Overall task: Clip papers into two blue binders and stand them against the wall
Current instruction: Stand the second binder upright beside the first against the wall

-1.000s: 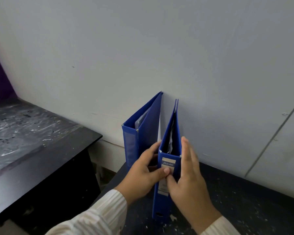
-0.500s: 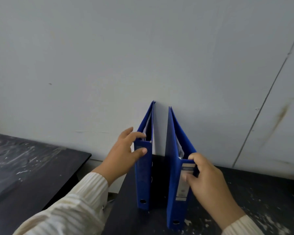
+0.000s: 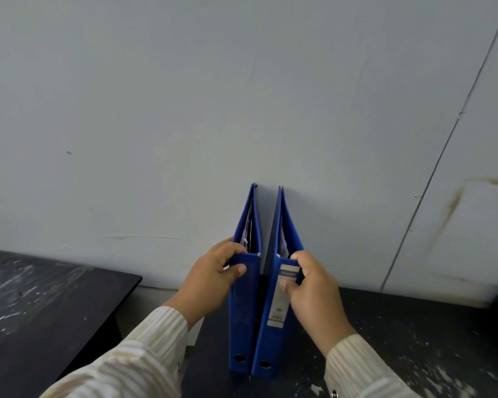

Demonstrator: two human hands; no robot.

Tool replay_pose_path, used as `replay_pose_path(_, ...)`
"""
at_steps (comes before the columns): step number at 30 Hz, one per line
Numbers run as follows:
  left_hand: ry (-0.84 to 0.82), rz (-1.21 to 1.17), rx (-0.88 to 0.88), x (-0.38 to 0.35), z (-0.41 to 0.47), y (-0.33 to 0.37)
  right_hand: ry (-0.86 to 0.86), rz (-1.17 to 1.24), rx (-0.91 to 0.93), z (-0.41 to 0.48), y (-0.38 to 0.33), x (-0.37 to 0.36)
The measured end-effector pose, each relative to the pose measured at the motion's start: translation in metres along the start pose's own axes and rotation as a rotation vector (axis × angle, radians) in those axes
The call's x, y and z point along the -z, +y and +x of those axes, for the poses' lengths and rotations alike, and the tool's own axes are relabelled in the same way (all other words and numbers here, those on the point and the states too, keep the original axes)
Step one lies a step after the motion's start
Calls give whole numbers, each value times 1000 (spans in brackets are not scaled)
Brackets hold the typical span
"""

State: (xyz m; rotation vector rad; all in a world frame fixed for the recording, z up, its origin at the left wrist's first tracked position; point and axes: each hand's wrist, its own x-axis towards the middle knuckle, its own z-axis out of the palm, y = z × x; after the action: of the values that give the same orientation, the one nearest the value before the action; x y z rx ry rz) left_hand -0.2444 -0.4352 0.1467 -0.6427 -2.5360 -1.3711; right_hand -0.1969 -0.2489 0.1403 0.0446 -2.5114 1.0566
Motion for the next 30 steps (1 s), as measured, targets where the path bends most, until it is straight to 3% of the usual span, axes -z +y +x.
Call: replay_pose_path(30, -6, -40, -22, 0, 2, -4, -24, -29, 15, 7, -11, -13)
